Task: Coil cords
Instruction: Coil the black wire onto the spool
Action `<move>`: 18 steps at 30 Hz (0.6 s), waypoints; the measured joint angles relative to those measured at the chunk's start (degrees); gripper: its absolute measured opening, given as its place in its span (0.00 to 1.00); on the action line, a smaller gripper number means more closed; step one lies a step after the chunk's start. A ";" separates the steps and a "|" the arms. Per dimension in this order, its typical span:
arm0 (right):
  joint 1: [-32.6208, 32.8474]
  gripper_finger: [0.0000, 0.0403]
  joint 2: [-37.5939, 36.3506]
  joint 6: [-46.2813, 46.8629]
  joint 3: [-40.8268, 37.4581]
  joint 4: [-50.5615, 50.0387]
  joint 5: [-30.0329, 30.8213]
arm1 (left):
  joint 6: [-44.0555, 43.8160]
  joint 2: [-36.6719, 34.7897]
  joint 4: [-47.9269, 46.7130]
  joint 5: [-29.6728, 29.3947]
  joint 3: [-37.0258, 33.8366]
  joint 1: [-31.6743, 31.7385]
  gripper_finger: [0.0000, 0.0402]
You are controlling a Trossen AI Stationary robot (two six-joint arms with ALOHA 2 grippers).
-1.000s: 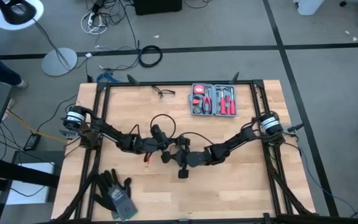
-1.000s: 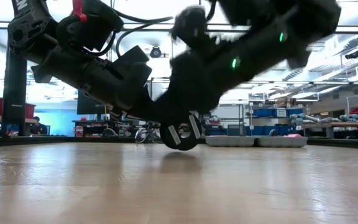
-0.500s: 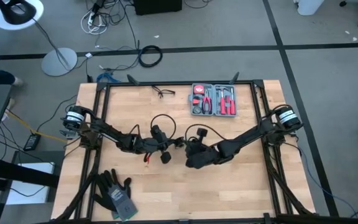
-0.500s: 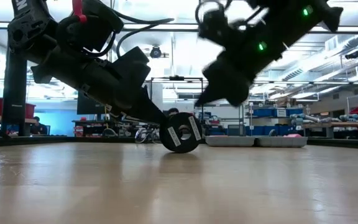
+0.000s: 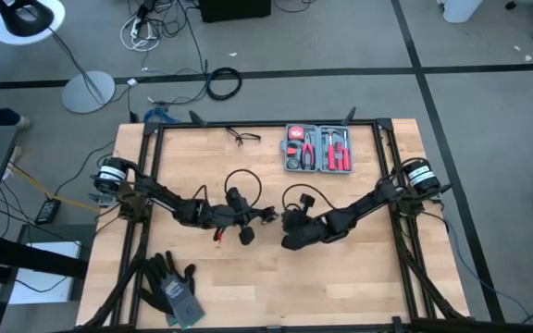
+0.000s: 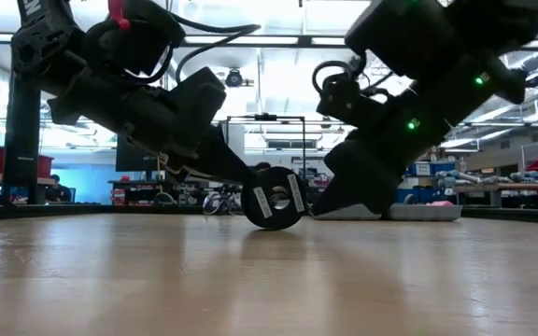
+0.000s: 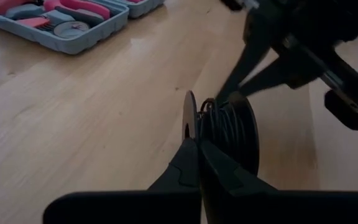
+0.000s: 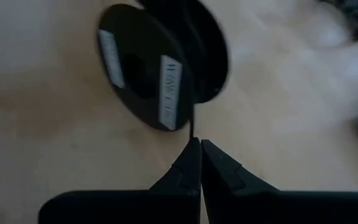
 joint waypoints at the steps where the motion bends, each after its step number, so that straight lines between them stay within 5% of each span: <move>1: -0.01 0.00 0.00 -0.30 -0.93 2.40 -1.20 | -0.01 0.00 0.11 -0.23 0.00 -0.02 0.00; 18: -1.62 0.00 0.02 -0.32 -4.26 7.71 -5.48 | -0.09 0.02 2.56 -1.48 0.00 0.04 0.00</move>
